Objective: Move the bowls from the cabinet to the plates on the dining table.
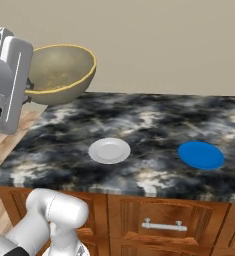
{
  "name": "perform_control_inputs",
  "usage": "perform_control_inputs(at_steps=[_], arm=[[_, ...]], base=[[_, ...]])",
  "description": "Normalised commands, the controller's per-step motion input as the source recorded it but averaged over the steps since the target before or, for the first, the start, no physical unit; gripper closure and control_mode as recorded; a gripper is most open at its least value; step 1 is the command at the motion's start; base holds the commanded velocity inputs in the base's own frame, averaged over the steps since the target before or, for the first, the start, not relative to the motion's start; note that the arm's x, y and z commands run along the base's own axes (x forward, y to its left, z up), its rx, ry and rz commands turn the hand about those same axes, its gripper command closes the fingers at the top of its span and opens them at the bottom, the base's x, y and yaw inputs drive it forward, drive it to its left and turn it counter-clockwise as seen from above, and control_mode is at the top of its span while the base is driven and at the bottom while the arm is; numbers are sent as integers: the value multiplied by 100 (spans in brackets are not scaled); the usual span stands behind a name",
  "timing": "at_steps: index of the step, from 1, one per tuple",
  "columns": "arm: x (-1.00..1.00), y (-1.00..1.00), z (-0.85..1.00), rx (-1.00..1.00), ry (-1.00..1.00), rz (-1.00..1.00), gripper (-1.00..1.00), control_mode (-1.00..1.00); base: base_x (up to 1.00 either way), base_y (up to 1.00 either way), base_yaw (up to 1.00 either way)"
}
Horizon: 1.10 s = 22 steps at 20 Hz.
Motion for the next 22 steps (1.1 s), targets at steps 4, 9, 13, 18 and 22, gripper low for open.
perform_control_inputs(at_steps=[4, 9, 13, 18, 22], arm=[[0, 0, 0, 0, 0, 0, 100, 100], [1, -2, -1, 0, 2, 3, 100, -100], [15, -19, -3, 4, 3, 11, 100, -100], [21, -14, -13, 3, 10, 11, 100, -100], [21, -9, -25, 0, 9, 13, 100, -100]], base=[[12, -16, 8], [5, -7, 11], [0, 0, 0], [0, 0, 0], [0, 0, 0]])
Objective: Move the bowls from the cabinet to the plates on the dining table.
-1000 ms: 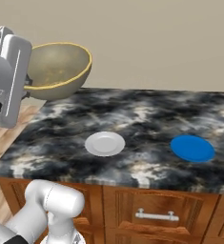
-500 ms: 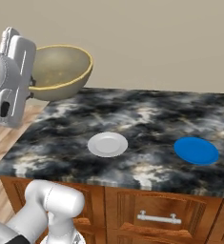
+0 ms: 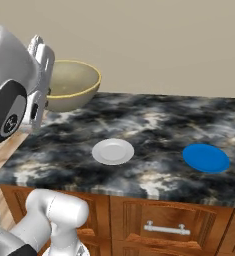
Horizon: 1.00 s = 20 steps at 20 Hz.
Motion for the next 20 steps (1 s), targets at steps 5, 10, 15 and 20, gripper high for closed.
perform_control_inputs(at_steps=[5, 10, 15, 20], arm=[[23, -11, -25, 0, 5, 16, 100, -100], [27, -6, -22, -1, 1, 16, 100, -100], [31, -7, -26, -3, 4, 17, 100, -100], [26, -9, -26, -3, 4, 17, 100, -100]], base=[[0, 0, 0], [0, 0, 0], [0, 0, 0], [0, 0, 0]])
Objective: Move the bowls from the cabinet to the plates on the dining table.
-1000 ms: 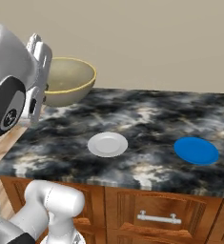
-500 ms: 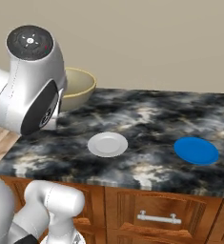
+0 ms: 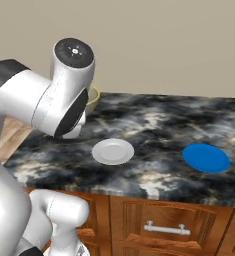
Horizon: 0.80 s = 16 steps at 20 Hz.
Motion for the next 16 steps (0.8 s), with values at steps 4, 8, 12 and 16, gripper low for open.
perform_control_inputs(at_steps=[4, 8, 12, 16], arm=[[21, -11, -21, -1, 1, 17, 100, -100], [17, -6, -23, -2, 0, 16, 100, -100], [14, 0, -28, -5, -4, 14, 100, -100], [12, 0, -31, -5, -5, 14, 100, -100]], base=[[0, 0, 0], [0, 0, 0], [0, 0, 0], [0, 0, 0]])
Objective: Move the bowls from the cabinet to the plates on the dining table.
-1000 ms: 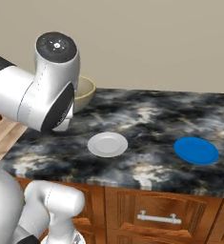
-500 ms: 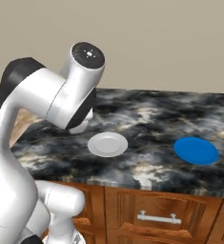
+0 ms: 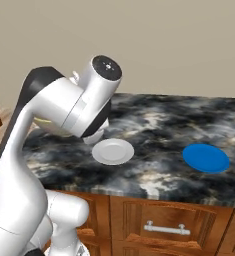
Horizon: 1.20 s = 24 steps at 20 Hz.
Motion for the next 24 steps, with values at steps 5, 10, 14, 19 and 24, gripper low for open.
perform_control_inputs(at_steps=[5, 10, 14, 19, 24], arm=[[11, -6, -22, -4, -8, 13, 100, -100], [15, -20, -16, -2, -7, 11, 100, -100], [20, -26, -13, 0, -3, 9, 100, -100], [28, -14, -13, 0, 0, 7, 100, -100], [27, -11, -12, 0, 1, 7, 100, -100]], base=[[0, 0, 0], [0, 0, 0], [0, 0, 0], [0, 0, 0], [0, 0, 0]])
